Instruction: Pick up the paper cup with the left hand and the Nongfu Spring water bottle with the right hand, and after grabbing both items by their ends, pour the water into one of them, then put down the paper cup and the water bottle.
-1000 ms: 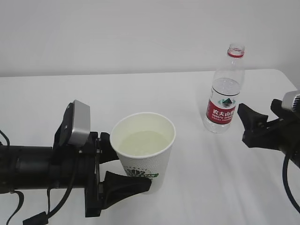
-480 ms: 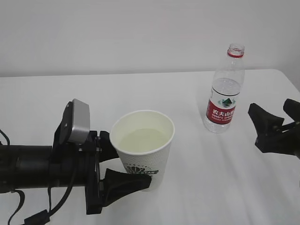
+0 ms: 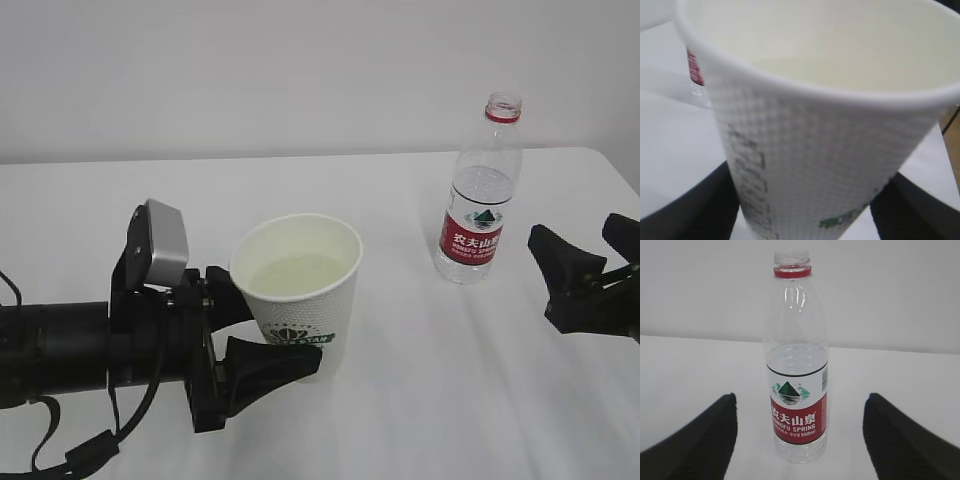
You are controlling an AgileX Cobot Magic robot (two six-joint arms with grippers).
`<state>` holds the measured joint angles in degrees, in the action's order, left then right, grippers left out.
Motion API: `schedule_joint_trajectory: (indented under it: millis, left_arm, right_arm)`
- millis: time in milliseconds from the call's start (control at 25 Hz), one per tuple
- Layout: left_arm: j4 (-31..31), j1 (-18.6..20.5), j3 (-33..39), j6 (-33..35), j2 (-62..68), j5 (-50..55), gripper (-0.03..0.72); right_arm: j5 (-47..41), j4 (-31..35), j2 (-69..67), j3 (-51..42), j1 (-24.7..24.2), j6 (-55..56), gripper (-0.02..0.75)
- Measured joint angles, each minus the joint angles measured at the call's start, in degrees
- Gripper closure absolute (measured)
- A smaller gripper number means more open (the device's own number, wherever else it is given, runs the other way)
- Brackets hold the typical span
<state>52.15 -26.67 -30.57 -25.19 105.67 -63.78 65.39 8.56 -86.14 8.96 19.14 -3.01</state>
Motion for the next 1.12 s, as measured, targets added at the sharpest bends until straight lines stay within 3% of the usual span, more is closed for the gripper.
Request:
schedule_joint_trajectory:
  millis: [520,1120]
  left_arm:
    - [-8.70,0.00,0.13,5.55,0.00,0.00,0.135]
    - [-22.93,0.00,0.13,12.34,0.00,0.09,0.142]
  right_arm:
    - [0.00,-0.22,0.00,0.00,0.00,-0.96,0.145]
    - [0.00,-0.34,0.00,0.00,0.00,-2.27,0.144]
